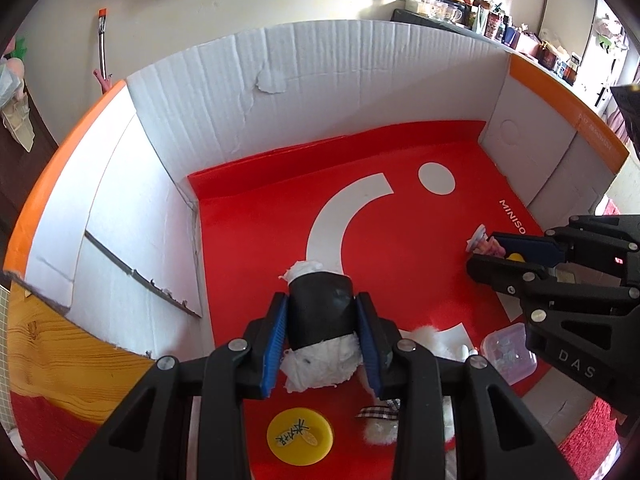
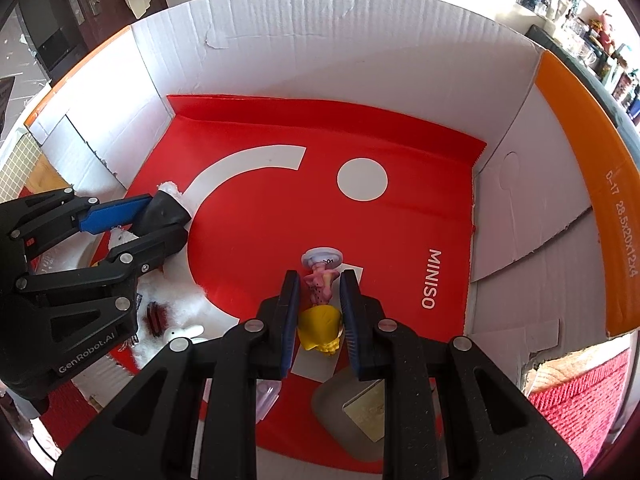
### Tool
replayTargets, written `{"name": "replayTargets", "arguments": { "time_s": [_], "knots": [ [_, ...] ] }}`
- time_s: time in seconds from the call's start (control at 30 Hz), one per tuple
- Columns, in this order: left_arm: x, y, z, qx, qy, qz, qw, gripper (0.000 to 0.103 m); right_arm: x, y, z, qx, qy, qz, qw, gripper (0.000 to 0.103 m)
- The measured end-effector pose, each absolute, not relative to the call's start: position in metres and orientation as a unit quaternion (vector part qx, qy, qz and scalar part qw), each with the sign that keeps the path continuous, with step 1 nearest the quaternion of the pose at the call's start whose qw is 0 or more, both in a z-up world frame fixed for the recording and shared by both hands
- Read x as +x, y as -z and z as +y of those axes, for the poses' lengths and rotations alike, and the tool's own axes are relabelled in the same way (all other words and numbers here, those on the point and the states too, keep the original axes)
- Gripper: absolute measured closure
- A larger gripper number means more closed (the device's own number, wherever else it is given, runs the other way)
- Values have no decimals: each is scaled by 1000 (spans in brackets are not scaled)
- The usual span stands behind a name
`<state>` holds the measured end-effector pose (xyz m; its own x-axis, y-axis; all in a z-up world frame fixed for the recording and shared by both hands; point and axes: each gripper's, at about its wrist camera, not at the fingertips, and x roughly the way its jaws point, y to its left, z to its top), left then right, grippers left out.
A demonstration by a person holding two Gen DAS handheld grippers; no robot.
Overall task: Organize objects
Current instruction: 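Lower both items onto the box floor and open both grippers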
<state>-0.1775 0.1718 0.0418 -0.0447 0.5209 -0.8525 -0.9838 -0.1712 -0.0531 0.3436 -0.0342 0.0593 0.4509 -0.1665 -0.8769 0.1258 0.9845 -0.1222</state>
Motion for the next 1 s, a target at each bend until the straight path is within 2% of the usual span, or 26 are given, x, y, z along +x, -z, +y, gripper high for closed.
{"name": "replayTargets", "arguments": {
  "time_s": [1.0],
  "knots": [
    [-180,-44,171,-393,-657,291,574,61,341,-54,-31,-24,100,514,851,82]
  ]
}}
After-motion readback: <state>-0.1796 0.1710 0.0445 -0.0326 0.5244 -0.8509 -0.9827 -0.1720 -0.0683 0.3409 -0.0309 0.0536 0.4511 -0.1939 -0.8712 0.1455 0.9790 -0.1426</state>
